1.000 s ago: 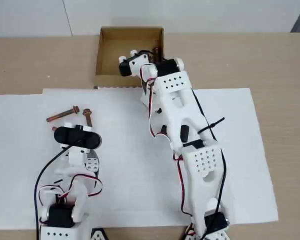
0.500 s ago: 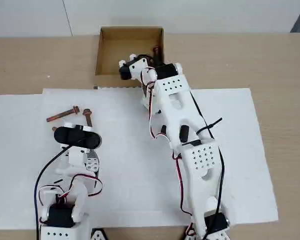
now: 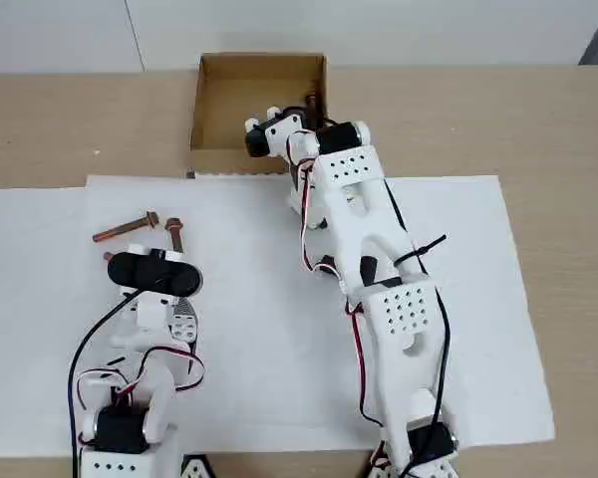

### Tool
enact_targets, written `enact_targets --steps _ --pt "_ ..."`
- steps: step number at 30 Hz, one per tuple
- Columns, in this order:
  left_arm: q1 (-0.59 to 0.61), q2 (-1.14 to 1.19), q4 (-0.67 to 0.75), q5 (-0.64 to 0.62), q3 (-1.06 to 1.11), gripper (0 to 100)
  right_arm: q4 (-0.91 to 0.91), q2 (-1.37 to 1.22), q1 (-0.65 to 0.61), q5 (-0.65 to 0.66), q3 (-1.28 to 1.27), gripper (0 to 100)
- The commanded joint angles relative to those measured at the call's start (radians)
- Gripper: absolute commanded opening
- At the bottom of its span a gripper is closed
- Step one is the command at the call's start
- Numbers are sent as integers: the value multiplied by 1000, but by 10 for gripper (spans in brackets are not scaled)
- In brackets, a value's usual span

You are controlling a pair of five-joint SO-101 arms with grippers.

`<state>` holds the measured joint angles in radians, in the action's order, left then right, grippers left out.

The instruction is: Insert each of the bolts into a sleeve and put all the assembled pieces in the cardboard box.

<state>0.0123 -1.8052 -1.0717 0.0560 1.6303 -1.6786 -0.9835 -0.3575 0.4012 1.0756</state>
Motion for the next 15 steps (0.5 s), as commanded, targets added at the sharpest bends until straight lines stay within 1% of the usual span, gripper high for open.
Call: enact_targets --steps 1,11,15 --pt "-2 -11 2 2 -4 6 -33 130 -12 -60 51 2" --pt "-2 -11 2 2 -4 6 -45 394 -31 -74 41 2" --pt "-2 -11 2 2 -4 6 -47 532 -28 -74 -72 2"
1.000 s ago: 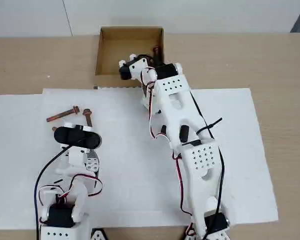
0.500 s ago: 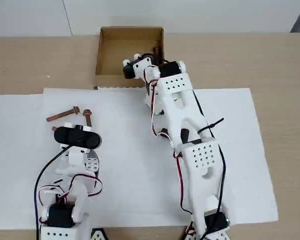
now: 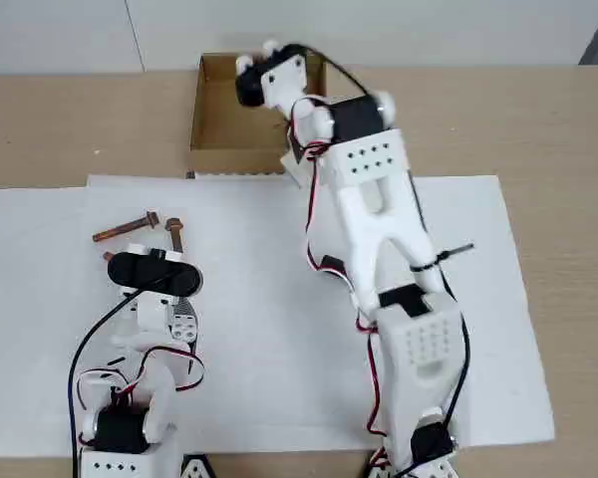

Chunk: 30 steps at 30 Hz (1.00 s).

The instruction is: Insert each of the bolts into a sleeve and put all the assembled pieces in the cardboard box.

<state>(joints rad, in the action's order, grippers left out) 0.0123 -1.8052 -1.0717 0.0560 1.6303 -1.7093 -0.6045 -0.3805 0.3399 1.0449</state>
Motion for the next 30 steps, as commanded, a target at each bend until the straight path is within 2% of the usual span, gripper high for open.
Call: enact_targets --steps 1,10,16,21,30 --pt "-2 -11 2 2 -4 6 -16 197 -4 -15 -78 2" --pt "3 -11 3 -3 -4 6 -10 579 -1 -94 -509 2" --pt "3 -11 6 -5 -10 6 -7 733 -1 -147 -783 2" --pt "5 -8 -5 -6 -134 6 -5 843 8 -209 -977 4" --pt "5 -5 -187 -34 -357 6 44 1067 73 -206 -1267 4"
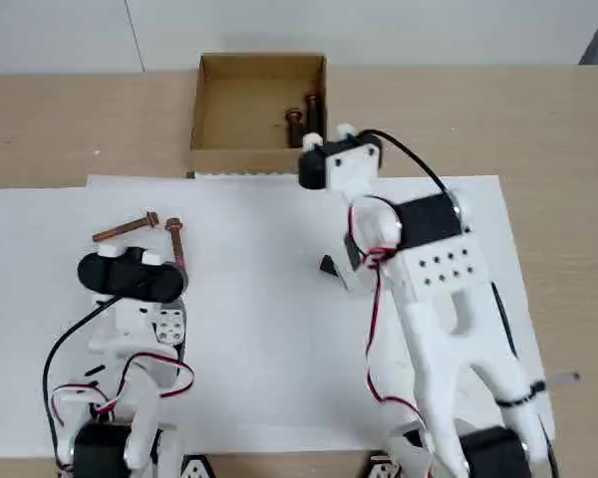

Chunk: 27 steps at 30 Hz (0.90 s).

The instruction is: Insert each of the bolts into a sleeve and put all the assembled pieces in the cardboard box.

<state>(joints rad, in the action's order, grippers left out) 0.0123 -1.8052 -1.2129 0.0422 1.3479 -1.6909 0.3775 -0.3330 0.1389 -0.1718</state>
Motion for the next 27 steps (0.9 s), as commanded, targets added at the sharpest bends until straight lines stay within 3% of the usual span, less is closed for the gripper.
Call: enact_targets --steps 1,6,12,19,27 --pt "5 -5 -60 -23 -90 6 25 102 31 -5 -75 4" --pt "5 163 -66 -41 -200 5 45 170 64 -3 -166 4" --pt "-3 592 -64 -146 -516 5 47 205 114 32 -184 4" --pt "-3 1071 -75 -155 -852 5 45 206 203 32 -184 4" --pt "2 1522 -224 -155 -1153 5 41 206 272 35 -184 4"
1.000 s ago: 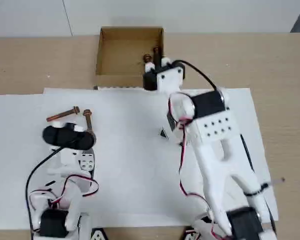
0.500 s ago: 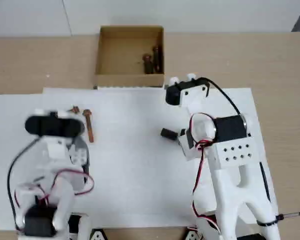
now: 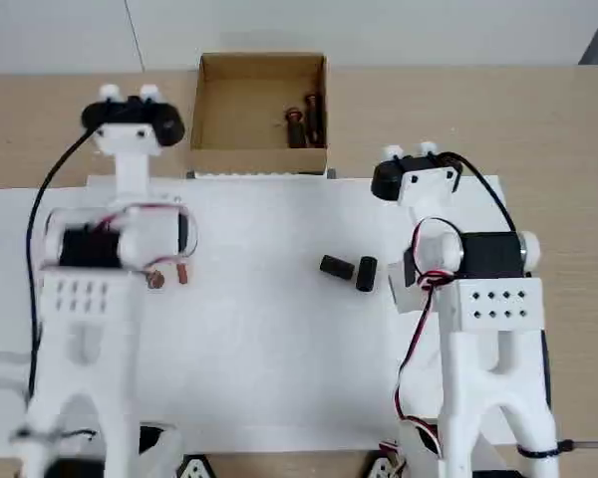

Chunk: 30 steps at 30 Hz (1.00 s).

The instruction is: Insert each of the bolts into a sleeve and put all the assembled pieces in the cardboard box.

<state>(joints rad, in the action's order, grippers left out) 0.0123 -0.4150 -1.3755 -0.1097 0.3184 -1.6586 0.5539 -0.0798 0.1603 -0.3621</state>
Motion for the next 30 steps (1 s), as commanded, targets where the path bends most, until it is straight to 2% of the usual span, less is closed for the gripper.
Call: enact_targets --steps 1,5,9,16,23,27,30 --pt "3 183 -97 -3 -163 5 8 30 25 23 6 4" --pt "3 356 -209 -44 -326 5 12 30 58 44 6 4" --pt "3 477 -255 -64 -438 6 13 30 77 46 6 4" --pt "6 631 -264 -66 -473 6 12 30 77 46 5 4" --pt "72 684 -212 -64 -473 9 15 30 77 46 -43 4" --pt "109 689 -196 -64 -473 66 15 30 77 46 -48 4" --pt "117 692 -189 -61 -473 73 15 30 77 46 -48 4"
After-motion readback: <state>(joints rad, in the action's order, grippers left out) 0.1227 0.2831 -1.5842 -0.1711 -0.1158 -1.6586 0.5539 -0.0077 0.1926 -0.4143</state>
